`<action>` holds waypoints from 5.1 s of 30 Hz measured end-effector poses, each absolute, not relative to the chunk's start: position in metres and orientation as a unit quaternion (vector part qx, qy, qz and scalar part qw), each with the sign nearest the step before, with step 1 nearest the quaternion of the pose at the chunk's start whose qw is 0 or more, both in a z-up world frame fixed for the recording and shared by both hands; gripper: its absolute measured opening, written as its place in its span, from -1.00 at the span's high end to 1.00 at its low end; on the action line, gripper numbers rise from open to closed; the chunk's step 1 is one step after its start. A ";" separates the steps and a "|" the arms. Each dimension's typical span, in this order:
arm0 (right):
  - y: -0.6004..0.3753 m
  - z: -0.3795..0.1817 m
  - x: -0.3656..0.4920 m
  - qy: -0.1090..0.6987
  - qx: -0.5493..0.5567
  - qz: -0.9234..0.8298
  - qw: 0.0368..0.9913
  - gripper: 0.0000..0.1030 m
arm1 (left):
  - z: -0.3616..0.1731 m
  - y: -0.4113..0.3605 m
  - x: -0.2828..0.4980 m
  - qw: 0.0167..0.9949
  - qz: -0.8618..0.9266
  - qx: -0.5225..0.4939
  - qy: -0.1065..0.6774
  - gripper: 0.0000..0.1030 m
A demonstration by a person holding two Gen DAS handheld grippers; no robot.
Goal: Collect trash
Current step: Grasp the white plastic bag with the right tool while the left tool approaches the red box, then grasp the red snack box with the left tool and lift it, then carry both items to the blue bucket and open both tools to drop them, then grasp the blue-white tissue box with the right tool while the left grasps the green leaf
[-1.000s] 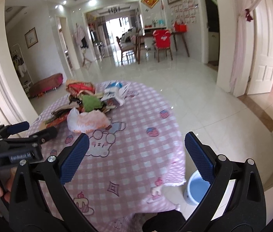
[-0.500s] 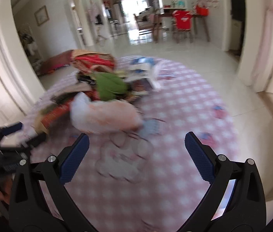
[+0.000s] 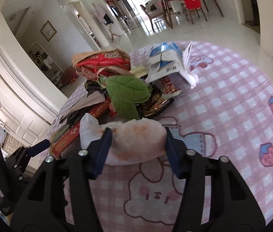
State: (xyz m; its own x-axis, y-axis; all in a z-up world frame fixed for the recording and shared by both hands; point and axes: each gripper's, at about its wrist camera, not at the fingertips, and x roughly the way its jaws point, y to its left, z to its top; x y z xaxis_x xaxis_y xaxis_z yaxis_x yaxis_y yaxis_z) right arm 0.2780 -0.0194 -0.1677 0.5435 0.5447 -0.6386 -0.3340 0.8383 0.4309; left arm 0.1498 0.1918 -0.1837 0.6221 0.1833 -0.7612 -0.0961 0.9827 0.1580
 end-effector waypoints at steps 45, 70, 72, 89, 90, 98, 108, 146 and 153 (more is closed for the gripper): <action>-0.056 -0.131 0.219 0.349 0.141 0.250 0.892 0.14 | -0.151 0.190 0.116 0.910 0.116 0.072 0.390 0.69; -0.327 -0.123 0.115 0.265 0.192 -0.041 0.944 0.14 | -0.121 -0.118 0.121 0.893 -0.257 0.071 0.363 0.79; -0.348 -0.138 0.115 0.275 0.192 -0.073 0.939 0.13 | -0.137 -0.155 0.133 0.882 -0.275 0.085 0.374 0.79; -0.432 -0.270 0.158 0.359 0.268 -0.147 0.882 -0.52 | -0.236 -0.259 0.215 0.830 -0.282 0.126 0.465 0.79; -0.433 -0.269 0.157 0.357 0.269 -0.146 0.882 -0.52 | -0.236 -0.259 0.214 0.828 -0.283 0.125 0.468 0.79; -0.438 -0.245 0.139 0.316 0.267 -0.158 0.897 -0.51 | -0.255 -0.272 0.212 0.811 -0.301 0.129 0.485 0.78; -0.447 -0.226 0.115 0.251 0.279 -0.178 0.910 -0.52 | -0.255 -0.284 0.211 0.803 -0.325 0.123 0.484 0.75; -0.234 -0.137 0.175 0.272 0.166 0.061 0.946 -0.53 | -0.124 0.033 0.196 0.924 -0.062 -0.021 0.376 -0.71; -0.160 -0.130 0.233 0.293 0.134 0.120 0.939 -0.53 | -0.127 0.132 0.230 0.918 -0.011 -0.123 0.376 -0.72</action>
